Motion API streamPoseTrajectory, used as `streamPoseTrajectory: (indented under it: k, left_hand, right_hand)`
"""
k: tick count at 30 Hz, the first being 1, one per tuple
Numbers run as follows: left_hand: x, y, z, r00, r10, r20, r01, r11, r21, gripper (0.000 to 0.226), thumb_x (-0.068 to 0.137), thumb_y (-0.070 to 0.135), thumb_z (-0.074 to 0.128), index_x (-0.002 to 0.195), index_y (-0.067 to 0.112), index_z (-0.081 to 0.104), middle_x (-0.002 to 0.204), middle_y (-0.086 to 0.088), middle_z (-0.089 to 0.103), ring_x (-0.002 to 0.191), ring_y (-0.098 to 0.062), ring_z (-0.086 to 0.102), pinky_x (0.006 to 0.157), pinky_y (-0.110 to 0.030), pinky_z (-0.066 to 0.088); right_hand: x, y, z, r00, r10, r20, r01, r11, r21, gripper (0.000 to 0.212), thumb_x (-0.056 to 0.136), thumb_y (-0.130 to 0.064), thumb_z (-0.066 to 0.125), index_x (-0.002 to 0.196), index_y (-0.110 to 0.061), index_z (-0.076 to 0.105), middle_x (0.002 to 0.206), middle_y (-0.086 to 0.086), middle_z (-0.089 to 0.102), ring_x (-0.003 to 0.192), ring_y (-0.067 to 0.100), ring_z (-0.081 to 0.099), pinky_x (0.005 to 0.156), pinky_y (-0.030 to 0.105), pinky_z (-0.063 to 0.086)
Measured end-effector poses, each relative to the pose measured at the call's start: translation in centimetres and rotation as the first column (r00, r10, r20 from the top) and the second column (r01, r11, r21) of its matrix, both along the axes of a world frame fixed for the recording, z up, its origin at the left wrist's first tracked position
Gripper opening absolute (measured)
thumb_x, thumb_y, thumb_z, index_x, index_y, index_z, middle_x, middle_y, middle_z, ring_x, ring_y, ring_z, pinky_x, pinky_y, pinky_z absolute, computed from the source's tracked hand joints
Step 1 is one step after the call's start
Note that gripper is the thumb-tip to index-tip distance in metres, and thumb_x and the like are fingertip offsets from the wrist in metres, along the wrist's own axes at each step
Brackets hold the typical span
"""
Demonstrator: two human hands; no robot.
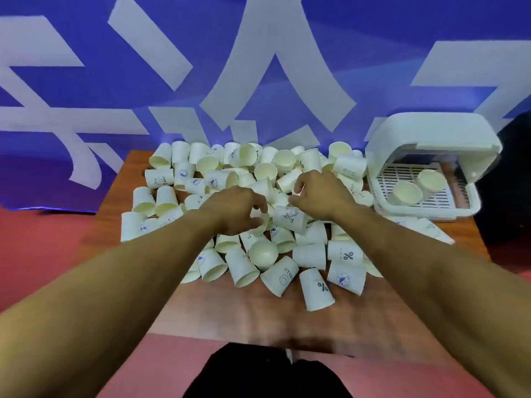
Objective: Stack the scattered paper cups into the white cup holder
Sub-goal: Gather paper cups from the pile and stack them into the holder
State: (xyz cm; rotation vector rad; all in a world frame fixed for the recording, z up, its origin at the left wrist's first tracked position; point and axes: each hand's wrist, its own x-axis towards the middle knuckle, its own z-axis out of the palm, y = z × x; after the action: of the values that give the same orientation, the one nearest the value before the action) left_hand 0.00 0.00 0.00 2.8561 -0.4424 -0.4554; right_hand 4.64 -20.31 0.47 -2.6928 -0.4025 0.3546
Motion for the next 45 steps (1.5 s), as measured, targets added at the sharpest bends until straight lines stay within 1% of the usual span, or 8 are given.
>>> streamPoseTrajectory:
  k: [3, 9, 19, 25, 29, 32, 39, 45]
  left_hand:
    - [0.2, 0.3, -1.2, 1.000, -0.022, -0.006, 0.022, 0.998, 0.056, 0.030, 0.089, 0.042, 0.062, 0.118, 0.036, 0.059, 0.121, 0.004, 0.059, 0.105, -0.018, 0.056, 0.074, -0.032, 0.044]
    - [1.7, 1.2, -3.5, 0.996, -0.089, -0.013, 0.090, 0.992, 0.085, 0.028, 0.090, 0.034, 0.063, 0.117, 0.033, 0.060, 0.124, 0.004, 0.056, 0.106, -0.019, 0.057, 0.083, -0.041, 0.053]
    - [4.2, 3.1, -6.0, 0.971, -0.236, -0.037, 0.238, 0.970, 0.056, 0.031, 0.086, 0.019, 0.060, 0.115, 0.030, 0.063, 0.118, 0.005, 0.058, 0.104, -0.022, 0.057, 0.075, -0.039, 0.053]
    - [4.8, 4.1, -6.8, 0.886, -0.462, -0.049, 0.458, 0.852, 0.255, 0.045, 0.083, 0.002, 0.055, 0.119, 0.028, 0.058, 0.128, 0.008, 0.052, 0.104, -0.023, 0.052, 0.076, -0.040, 0.052]
    - [5.0, 4.0, -7.6, 0.823, -0.565, -0.054, 0.555, 0.781, 0.286, 0.042, 0.088, 0.004, 0.052, 0.125, 0.025, 0.055, 0.142, 0.008, 0.043, 0.111, -0.022, 0.048, 0.075, -0.035, 0.048]
    - [5.1, 3.8, -8.2, 0.797, -0.604, -0.020, 0.583, 0.760, 0.288, 0.041, 0.091, 0.009, 0.055, 0.128, 0.026, 0.054, 0.153, 0.007, 0.031, 0.120, -0.023, 0.045, 0.081, -0.034, 0.044]
    - [6.0, 3.5, -9.0, 0.758, -0.652, -0.004, 0.630, 0.731, 0.262, 0.045, 0.094, 0.006, 0.046, 0.136, 0.023, 0.042, 0.132, 0.004, 0.048, 0.104, -0.023, 0.051, 0.079, -0.036, 0.047]
    - [7.7, 3.1, -8.7, 0.793, -0.609, -0.002, 0.598, 0.778, 0.193, 0.038, 0.095, 0.016, 0.048, 0.130, 0.031, 0.049, 0.116, 0.006, 0.057, 0.104, -0.022, 0.054, 0.076, -0.034, 0.047]
  right_hand:
    - [-0.5, 0.5, -1.7, 0.991, -0.115, -0.062, 0.118, 0.993, 0.032, 0.024, 0.082, -0.036, 0.064, 0.092, -0.014, 0.066, 0.090, 0.007, 0.066, 0.088, 0.028, 0.060, 0.076, 0.036, 0.053]
    - [-1.4, 0.9, -4.8, 0.942, -0.316, -0.115, 0.326, 0.942, 0.077, 0.027, 0.082, -0.036, 0.066, 0.098, -0.016, 0.068, 0.101, 0.008, 0.068, 0.098, 0.028, 0.061, 0.084, 0.039, 0.052]
    - [-0.7, 1.6, -6.8, 0.895, -0.419, -0.151, 0.425, 0.905, 0.010, 0.025, 0.085, -0.030, 0.061, 0.101, -0.011, 0.066, 0.099, 0.006, 0.068, 0.098, 0.028, 0.060, 0.081, 0.035, 0.049]
    - [-0.7, 1.8, -8.6, 0.839, -0.531, -0.116, 0.533, 0.846, -0.014, 0.020, 0.082, -0.019, 0.062, 0.096, -0.006, 0.067, 0.091, 0.010, 0.069, 0.089, 0.029, 0.063, 0.074, 0.033, 0.051]
    - [-0.6, 1.9, -10.2, 0.785, -0.592, -0.183, 0.600, 0.800, -0.011, 0.031, 0.084, -0.027, 0.064, 0.105, -0.004, 0.059, 0.099, 0.009, 0.064, 0.097, 0.029, 0.061, 0.074, 0.032, 0.046]
    - [-0.4, 2.2, -11.3, 0.762, -0.601, -0.240, 0.614, 0.789, -0.026, 0.032, 0.079, -0.030, 0.065, 0.095, -0.003, 0.055, 0.082, 0.006, 0.057, 0.090, 0.032, 0.063, 0.064, 0.027, 0.038]
    - [0.1, 2.5, -12.0, 0.727, -0.629, -0.276, 0.659, 0.751, 0.026, 0.038, 0.081, -0.022, 0.070, 0.112, -0.006, 0.054, 0.107, 0.010, 0.064, 0.103, 0.028, 0.059, 0.073, 0.026, 0.040]
    - [0.2, 2.7, -11.1, 0.691, -0.649, -0.320, 0.723, 0.630, 0.284, 0.032, 0.075, -0.013, 0.076, 0.100, -0.016, 0.056, 0.076, -0.005, 0.065, 0.084, 0.018, 0.065, 0.089, 0.039, 0.051]
